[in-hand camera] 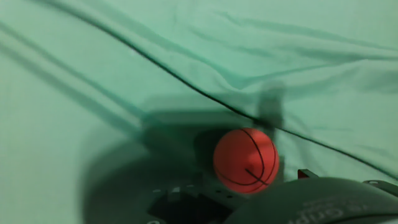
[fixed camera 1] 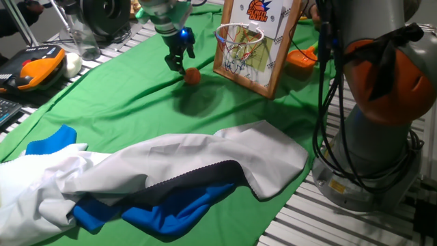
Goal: Grab a basketball, release it and shoot it into the basket
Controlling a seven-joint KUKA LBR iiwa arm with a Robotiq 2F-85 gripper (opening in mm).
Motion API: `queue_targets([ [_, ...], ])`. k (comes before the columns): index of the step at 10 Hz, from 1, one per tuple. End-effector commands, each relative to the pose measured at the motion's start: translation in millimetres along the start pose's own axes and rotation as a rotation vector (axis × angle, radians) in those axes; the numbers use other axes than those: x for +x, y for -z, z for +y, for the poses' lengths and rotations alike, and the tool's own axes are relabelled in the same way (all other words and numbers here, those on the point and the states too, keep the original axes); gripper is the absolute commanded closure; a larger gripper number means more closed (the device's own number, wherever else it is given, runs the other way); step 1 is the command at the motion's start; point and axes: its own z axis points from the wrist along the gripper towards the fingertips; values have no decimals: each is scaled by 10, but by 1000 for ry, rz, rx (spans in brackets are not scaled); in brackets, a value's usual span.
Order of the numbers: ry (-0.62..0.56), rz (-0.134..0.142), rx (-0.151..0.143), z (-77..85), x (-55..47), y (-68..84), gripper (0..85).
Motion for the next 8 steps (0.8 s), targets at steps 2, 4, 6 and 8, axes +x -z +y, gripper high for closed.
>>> queue_targets([
  [2, 2, -9, 1, -11, -35, -67, 170],
  [4, 19, -25, -21, -69, -117, -276, 170],
  [6, 23, -30, -27, -72, -119, -335, 170],
  [8, 20, -44, -30, -65, -90, -407, 170],
])
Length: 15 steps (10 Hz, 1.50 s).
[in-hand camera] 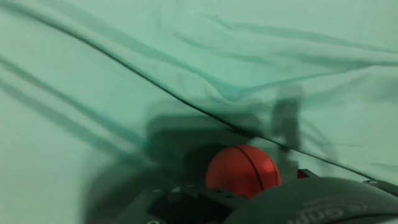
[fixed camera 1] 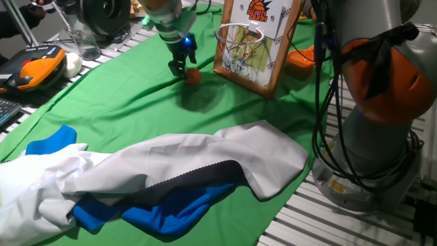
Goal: Grab a basketball, release it and shoot it into the basket
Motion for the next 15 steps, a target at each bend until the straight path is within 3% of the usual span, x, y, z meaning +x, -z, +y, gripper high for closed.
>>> queue_targets([
  [1, 3, -13, -10, -9, 7, -55, 170],
  [2, 5, -19, -9, 2, 1, -75, 170],
  [3, 16, -19, -12, 8, -3, -81, 340],
  [4, 30, -18, -17, 11, -8, -91, 340],
  [5, 56, -15, -23, 14, -15, -111, 510],
  [6, 70, -9, -42, 17, -19, -124, 850],
  [9, 74, 35, -63, 25, -3, 57, 850],
  [12, 43, 90, -63, 67, 59, 485, 850],
  [13, 27, 112, -57, 79, 81, 698, 850],
  [15, 12, 136, -27, 102, 110, 1004, 850],
])
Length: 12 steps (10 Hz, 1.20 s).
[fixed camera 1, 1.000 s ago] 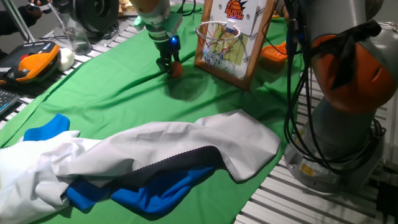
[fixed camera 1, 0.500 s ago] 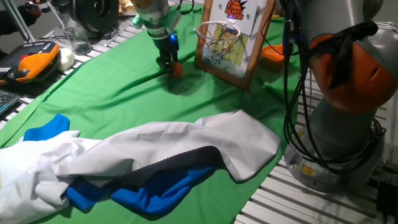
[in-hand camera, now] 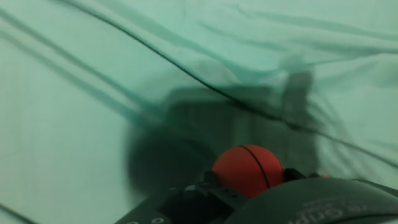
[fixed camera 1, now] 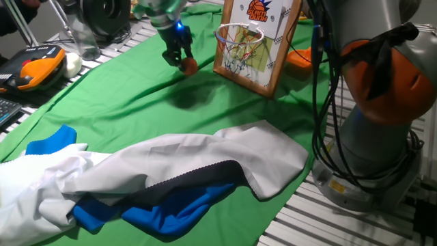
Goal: Grab a basketball, release it and shoot it into the basket
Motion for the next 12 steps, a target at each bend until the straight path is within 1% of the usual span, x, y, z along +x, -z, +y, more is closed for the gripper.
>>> queue_targets([
  [1, -6, 6, 3, -52, 83, 399, 850],
  [2, -14, 15, 1, -46, 114, 504, 850],
  [3, -16, 10, 0, -31, 152, 543, 850],
  [5, -20, 4, -3, -12, 229, 575, 850],
  [6, -21, 7, -6, 5, 237, 568, 850],
  [7, -26, 4, -6, 14, 233, 558, 850],
  [8, -34, -4, 2, 14, 233, 558, 850],
  [9, -38, -16, 8, 14, 233, 558, 850],
  [10, -60, -27, -15, 14, 233, 558, 850],
  [11, -72, -51, -33, 14, 233, 558, 850],
  [12, -77, -87, -22, 14, 233, 558, 850],
])
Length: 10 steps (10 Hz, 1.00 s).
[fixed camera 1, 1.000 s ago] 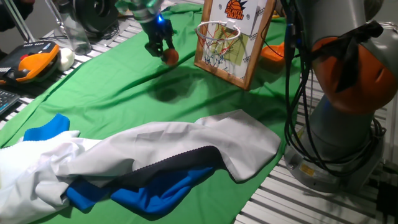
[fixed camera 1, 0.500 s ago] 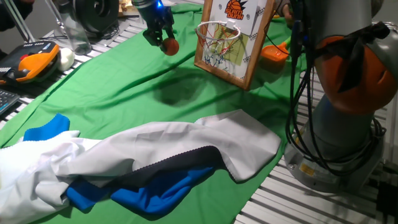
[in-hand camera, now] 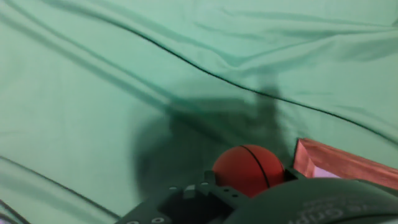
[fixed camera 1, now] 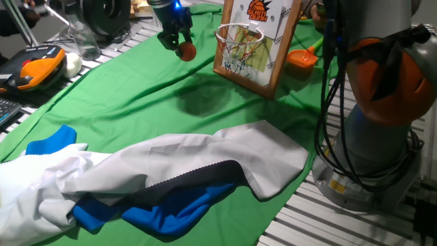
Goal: Grab a basketball, release it and shoot it into the basket
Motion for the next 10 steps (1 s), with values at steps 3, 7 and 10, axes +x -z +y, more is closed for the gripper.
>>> queue_targets([
  [3, -19, -40, -2, 1, 1, -1, 850],
  [7, -38, -38, -14, 1, 1, -1, 850],
  [10, -54, -4, -2, -53, 116, 272, 850],
])
